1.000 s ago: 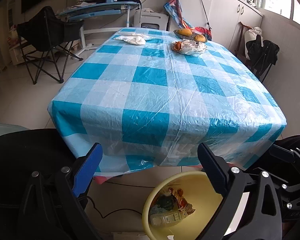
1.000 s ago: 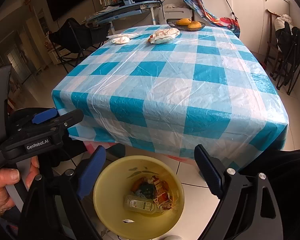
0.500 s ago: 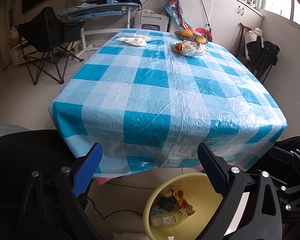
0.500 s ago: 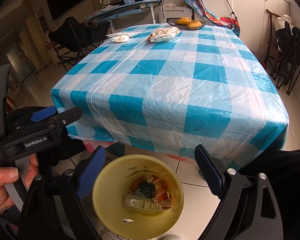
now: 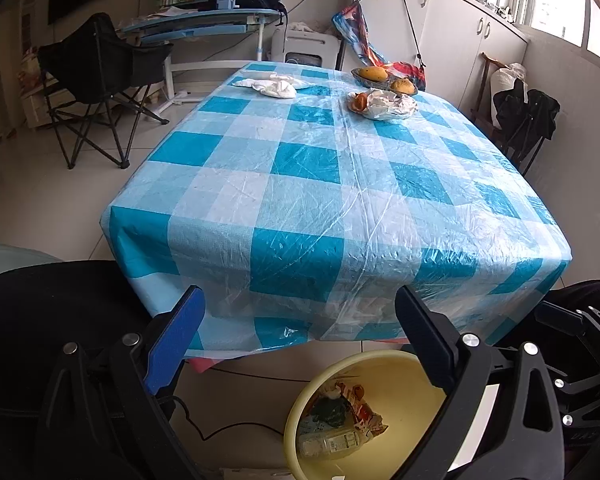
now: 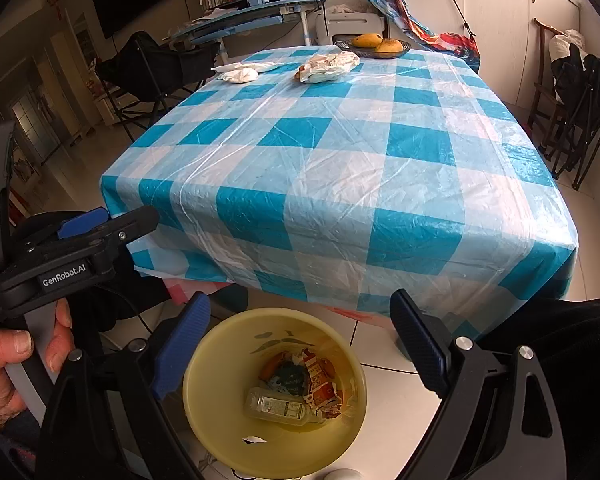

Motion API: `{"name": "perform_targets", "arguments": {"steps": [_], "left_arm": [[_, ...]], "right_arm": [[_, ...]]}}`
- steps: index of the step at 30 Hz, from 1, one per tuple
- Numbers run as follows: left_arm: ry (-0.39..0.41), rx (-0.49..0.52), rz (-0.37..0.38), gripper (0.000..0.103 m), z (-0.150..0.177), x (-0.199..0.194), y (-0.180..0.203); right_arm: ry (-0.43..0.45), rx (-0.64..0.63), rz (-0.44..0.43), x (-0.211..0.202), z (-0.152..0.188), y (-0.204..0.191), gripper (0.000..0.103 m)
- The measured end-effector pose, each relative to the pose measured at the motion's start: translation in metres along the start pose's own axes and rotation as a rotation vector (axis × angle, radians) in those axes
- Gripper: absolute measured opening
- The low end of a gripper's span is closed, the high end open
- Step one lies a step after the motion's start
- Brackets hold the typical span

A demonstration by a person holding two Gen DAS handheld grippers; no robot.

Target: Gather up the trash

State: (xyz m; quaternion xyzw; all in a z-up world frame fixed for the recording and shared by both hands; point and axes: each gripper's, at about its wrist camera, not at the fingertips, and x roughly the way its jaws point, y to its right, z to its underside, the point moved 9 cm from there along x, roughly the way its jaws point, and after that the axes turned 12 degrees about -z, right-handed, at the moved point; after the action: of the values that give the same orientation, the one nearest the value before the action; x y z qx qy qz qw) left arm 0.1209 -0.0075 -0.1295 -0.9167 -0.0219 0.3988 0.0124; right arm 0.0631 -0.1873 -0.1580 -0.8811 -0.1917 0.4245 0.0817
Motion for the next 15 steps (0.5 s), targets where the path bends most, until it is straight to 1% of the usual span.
{"name": "perform_targets", "arguments": {"steps": [5, 15], "left_arm": [[0.004, -0.008, -0.003, 0.093, -0.0012, 0.0, -0.0013], [0.008, 0.021, -0.03, 0.093, 0.002, 0.0002, 0.0038]], "right_arm": [[0.011, 0.006, -0.008, -0.0015, -0.0014, 0.0004, 0.088], [0.036, 0.023, -0.034, -0.0053, -0.0076, -0.0018, 0.088]]}}
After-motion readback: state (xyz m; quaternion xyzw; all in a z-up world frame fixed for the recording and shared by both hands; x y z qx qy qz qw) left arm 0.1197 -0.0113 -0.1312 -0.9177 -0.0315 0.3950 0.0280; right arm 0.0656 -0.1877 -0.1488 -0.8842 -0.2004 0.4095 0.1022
